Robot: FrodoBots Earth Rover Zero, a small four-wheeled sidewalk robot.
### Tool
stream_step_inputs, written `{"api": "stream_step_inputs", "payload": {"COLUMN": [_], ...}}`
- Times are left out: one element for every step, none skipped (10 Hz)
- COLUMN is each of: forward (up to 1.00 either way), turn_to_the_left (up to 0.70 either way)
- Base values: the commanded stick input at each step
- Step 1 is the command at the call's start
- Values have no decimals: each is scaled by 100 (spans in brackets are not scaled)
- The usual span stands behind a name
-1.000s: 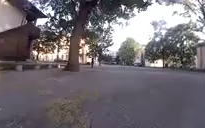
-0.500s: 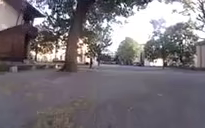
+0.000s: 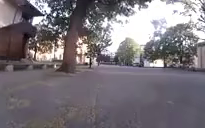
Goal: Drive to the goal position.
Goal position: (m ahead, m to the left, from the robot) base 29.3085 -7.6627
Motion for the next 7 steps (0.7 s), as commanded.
{"api": "stream_step_inputs", "payload": {"forward": [70, 70, 70, 70, 70, 70, 70], "turn_to_the_left": [-35, -35, -13, 0, 0, 0, 0]}}
